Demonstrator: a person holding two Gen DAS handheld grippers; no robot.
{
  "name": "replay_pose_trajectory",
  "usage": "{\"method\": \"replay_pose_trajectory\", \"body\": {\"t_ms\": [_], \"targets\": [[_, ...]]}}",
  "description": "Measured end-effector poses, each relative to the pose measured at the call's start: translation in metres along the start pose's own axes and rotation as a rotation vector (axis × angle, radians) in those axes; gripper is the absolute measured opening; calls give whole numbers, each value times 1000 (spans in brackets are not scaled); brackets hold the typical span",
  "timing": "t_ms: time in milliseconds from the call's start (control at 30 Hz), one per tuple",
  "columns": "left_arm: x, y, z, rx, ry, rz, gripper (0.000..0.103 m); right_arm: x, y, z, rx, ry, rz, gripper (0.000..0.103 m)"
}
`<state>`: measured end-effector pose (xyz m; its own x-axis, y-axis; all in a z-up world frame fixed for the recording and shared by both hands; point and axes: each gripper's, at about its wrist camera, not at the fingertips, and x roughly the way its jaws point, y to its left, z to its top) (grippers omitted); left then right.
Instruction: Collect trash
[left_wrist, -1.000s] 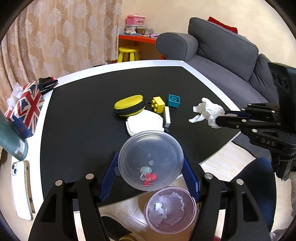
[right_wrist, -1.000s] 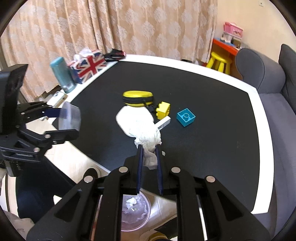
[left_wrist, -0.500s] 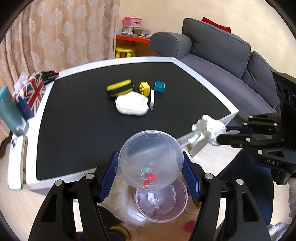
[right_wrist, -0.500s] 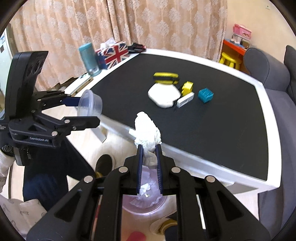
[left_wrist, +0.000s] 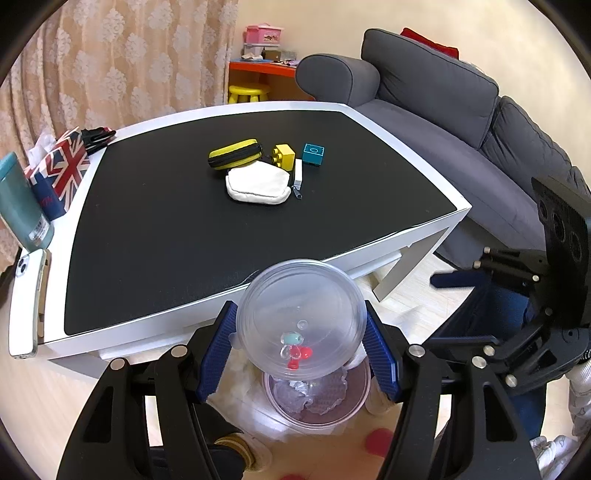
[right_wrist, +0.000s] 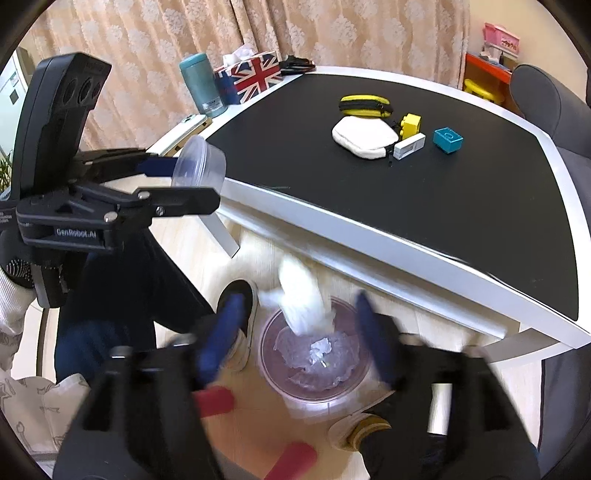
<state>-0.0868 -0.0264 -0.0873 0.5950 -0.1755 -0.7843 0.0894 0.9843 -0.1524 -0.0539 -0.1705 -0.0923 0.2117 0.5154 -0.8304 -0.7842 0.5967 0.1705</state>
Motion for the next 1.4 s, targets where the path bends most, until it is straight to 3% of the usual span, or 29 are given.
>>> {"method": "replay_pose_trajectory", "body": {"t_ms": [100, 200, 800, 900, 1400], "targets": [[2, -2, -1, 3, 9, -5, 64, -2, -5, 3, 16, -15, -24, 89], [6, -4, -2, 13, 25, -15, 64, -7, -10, 6, 33, -35, -52, 92], [7, -37, -2, 85, 50, -97, 65, -42, -38, 14, 108, -143, -153, 94], [3, -41, 1, 77, 18, -113, 96, -48, -42, 14, 112, -153, -162, 94], [-3, -24, 12, 30, -11, -47, 96, -51, -38, 15, 109, -159, -156, 95]]}}
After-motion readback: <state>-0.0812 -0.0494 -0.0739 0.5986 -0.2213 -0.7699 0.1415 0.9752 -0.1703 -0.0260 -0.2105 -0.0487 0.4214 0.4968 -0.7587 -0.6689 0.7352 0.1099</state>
